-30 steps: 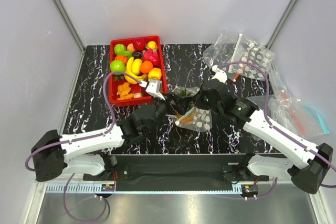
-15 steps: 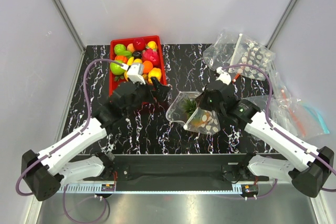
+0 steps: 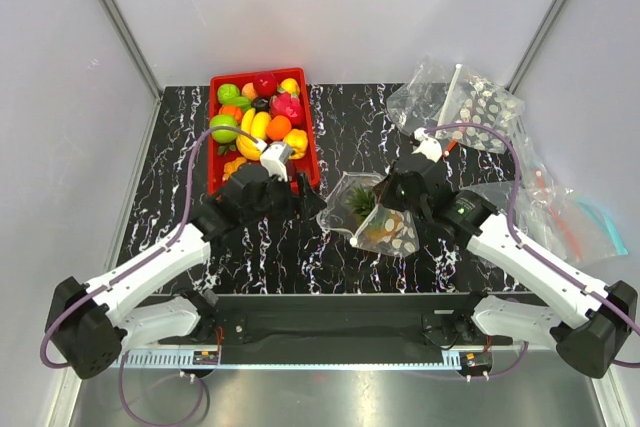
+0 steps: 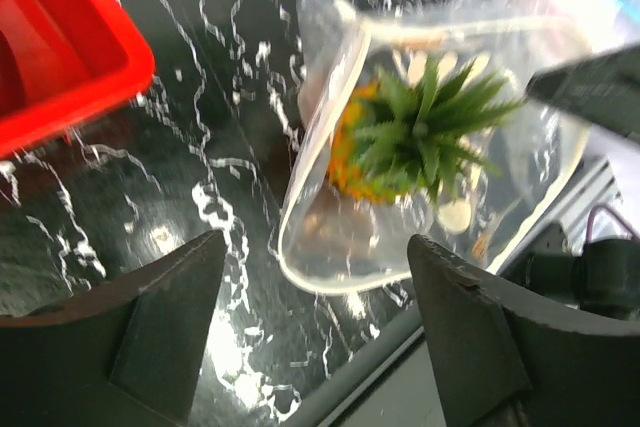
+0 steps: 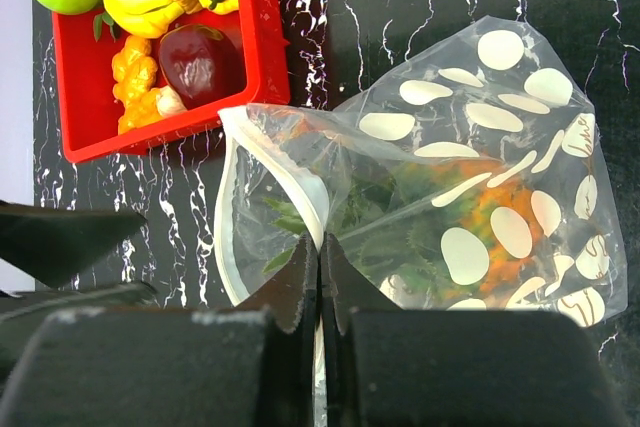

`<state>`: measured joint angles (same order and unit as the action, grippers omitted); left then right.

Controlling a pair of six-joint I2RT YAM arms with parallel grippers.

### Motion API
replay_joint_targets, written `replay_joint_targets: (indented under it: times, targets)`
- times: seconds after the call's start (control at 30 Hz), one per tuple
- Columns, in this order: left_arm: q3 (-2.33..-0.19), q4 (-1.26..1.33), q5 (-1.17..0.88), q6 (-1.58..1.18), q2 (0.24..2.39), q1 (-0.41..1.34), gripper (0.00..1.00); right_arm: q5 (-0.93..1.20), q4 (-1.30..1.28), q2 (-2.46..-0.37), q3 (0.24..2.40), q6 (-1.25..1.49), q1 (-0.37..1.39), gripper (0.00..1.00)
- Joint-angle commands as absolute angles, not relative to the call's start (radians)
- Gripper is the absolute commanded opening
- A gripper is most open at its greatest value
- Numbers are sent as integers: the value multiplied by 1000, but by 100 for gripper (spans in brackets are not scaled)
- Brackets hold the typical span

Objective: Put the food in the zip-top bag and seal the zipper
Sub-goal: Adjust the zipper food storage bag at the center of the board.

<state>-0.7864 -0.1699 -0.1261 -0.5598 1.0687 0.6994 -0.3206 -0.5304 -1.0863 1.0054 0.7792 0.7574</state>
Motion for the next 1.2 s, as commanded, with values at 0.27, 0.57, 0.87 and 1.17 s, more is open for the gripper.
replay_joint_targets:
  times: [0.27, 0.57, 0.87, 1.17]
  targets:
    - [-710, 26, -268, -611, 1196, 703, 60, -319, -476, -1058, 992, 793, 749, 0]
    - [-733, 43, -271, -611, 1243, 727, 8, -324, -492, -1057, 996, 766, 749, 0]
    - [-1120, -224, -313, -557, 1201, 771, 3, -365, -589, -1066, 1020, 680, 749, 0]
    - [-1114, -265, -304, -531, 1249, 779, 6, -397, -716, -1014, 1169, 601, 750, 0]
